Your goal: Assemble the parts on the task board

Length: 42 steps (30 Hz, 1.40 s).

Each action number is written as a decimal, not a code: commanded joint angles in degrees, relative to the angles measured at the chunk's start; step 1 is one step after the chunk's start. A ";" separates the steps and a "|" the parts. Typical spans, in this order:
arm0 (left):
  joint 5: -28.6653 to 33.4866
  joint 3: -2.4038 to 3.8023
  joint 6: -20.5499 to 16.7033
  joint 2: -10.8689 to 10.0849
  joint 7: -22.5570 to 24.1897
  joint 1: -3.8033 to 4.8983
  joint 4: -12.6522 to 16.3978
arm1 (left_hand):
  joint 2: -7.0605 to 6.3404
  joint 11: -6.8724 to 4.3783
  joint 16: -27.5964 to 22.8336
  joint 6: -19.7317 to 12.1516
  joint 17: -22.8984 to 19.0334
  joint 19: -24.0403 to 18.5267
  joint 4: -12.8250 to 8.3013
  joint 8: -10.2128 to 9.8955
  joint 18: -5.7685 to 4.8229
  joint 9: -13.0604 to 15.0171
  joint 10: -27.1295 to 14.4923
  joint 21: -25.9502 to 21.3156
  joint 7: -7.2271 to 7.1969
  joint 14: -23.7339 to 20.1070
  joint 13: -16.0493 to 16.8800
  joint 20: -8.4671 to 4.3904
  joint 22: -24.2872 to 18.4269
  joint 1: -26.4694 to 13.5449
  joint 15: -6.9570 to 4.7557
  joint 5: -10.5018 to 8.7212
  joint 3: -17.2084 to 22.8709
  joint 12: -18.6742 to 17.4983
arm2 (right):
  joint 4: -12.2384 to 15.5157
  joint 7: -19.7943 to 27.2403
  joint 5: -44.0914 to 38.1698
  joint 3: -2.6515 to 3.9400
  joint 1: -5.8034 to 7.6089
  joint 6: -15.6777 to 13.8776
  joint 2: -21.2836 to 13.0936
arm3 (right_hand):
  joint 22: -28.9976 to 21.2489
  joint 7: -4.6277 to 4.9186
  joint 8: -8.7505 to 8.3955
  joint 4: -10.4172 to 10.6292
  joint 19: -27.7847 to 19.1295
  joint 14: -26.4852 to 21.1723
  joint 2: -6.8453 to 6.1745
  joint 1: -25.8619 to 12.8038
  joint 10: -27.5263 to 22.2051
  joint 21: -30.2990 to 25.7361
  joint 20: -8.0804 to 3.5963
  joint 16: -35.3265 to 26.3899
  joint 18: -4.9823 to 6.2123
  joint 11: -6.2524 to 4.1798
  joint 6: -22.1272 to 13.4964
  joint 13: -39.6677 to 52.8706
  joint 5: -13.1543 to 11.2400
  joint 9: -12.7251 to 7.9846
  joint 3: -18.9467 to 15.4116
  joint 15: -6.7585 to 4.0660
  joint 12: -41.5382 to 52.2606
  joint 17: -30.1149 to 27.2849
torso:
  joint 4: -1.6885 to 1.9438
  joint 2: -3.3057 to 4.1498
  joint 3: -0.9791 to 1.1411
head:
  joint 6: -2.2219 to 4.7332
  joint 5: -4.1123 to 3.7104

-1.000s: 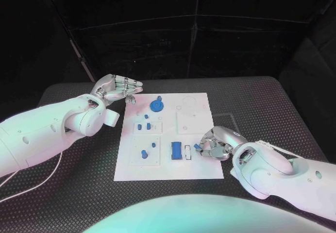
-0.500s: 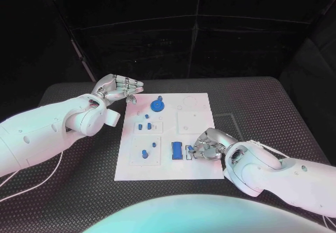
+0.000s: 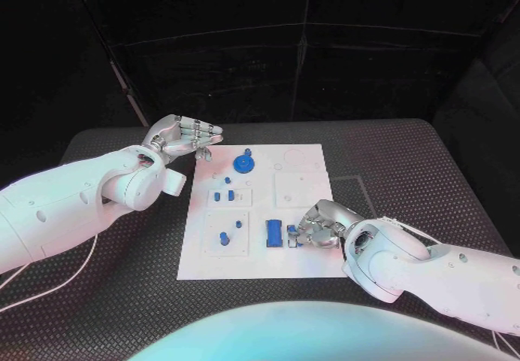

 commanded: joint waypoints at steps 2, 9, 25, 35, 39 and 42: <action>0.19 0.06 0.41 -0.02 0.14 0.09 0.17 | 0.21 0.03 -0.10 0.12 -0.04 0.42 -0.10 -0.26 0.75 -0.04 -0.40 -0.22 0.17 -0.21 -0.09 -0.08 -0.07 0.55 -0.01 0.09 0.14 0.20 | 0.01 -0.67 -0.30 0.00 0.05 -0.10 0.32 | 0.11 -0.12 -0.01 -0.05 0.47 4.49 0.03 -1.29 0.37 0.18 0.06 0.27 0.30 -0.12 0.53 0.10 -0.55 0.09 -0.77 -0.37 0.27 6.62 | 0.00 -0.04 0.02 | 0.00 0.03; 0.19 0.06 0.40 -0.08 0.12 0.09 0.19 | 0.21 0.03 -0.10 0.12 -0.04 0.42 -0.10 -0.26 0.75 -0.04 -0.40 -0.22 0.17 -0.21 -0.09 -0.08 -0.07 0.55 -0.01 0.09 0.14 0.20 | 0.02 -0.56 -0.51 0.00 0.05 -0.28 0.67 | 0.24 -0.18 0.06 -0.06 0.52 4.50 0.47 -3.39 0.52 0.21 0.02 0.32 0.28 -0.14 0.65 0.31 -3.16 0.34 -2.07 -0.38 0.53 6.72 | -0.05 -0.04 0.02 | 0.00 0.10; 0.19 0.06 0.37 -0.21 0.09 0.10 0.29 | 0.21 0.03 -0.10 0.12 -0.04 0.42 -0.10 -0.26 0.75 -0.04 -0.40 -0.22 0.17 -0.21 -0.09 -0.08 -0.07 0.55 -0.01 0.09 0.14 0.20 | 0.35 -0.21 -1.31 0.00 0.05 -0.84 0.79 | 0.70 -0.38 0.50 0.01 0.70 4.55 2.02 -10.18 1.15 0.35 -0.05 0.46 0.23 -0.24 1.14 1.40 -16.09 1.20 -6.90 -0.47 1.80 7.02 | -0.02 -0.02 0.03 | 0.00 0.04; 0.19 0.06 0.36 -0.23 0.08 0.10 0.21 | 0.21 0.03 -0.10 0.12 -0.04 0.42 -0.10 -0.26 0.75 -0.04 -0.40 -0.22 0.17 -0.21 -0.09 -0.08 -0.07 0.55 -0.01 0.09 0.14 0.20 | 1.44 -0.01 -1.86 -0.02 0.04 -0.34 -0.23 | 1.19 -0.43 0.67 0.07 0.92 4.62 2.18 -10.84 1.48 0.58 -0.05 0.64 0.15 -0.27 1.27 2.02 -17.03 1.42 -7.60 -0.49 2.53 7.35 | -0.08 -0.07 0.07 | 0.00 0.12; 0.19 0.06 0.36 -0.23 0.07 0.10 0.19 | 0.21 0.03 -0.10 0.12 -0.04 0.42 -0.10 -0.26 0.75 -0.04 -0.40 -0.22 0.17 -0.21 -0.09 -0.08 -0.07 0.55 -0.01 0.09 0.14 0.20 | 1.90 -0.03 -2.02 -0.02 0.04 -0.18 -0.82 | 1.29 -0.48 0.74 0.02 0.98 4.63 2.56 -10.93 1.53 0.64 -0.07 0.65 0.14 -0.32 1.33 2.08 -16.53 1.51 -7.69 -0.52 2.61 7.37 | -0.11 -0.06 0.04 | 0.00 0.12; 0.19 0.06 0.37 -0.20 0.07 0.10 0.17 | 0.21 0.03 -0.10 0.12 -0.04 0.42 -0.10 -0.26 0.75 -0.04 -0.40 -0.22 0.17 -0.21 -0.09 -0.08 -0.07 0.55 -0.01 0.09 0.14 0.20 | 1.88 -0.06 -2.11 -0.02 0.04 0.01 -1.26 | 1.31 -0.55 0.77 -0.32 0.97 4.64 2.81 -9.38 1.54 0.65 -0.12 0.68 0.15 -0.38 1.25 2.14 -15.96 1.65 -7.54 -0.58 2.64 7.41 | -0.07 -0.13 -0.01 | 0.00 0.03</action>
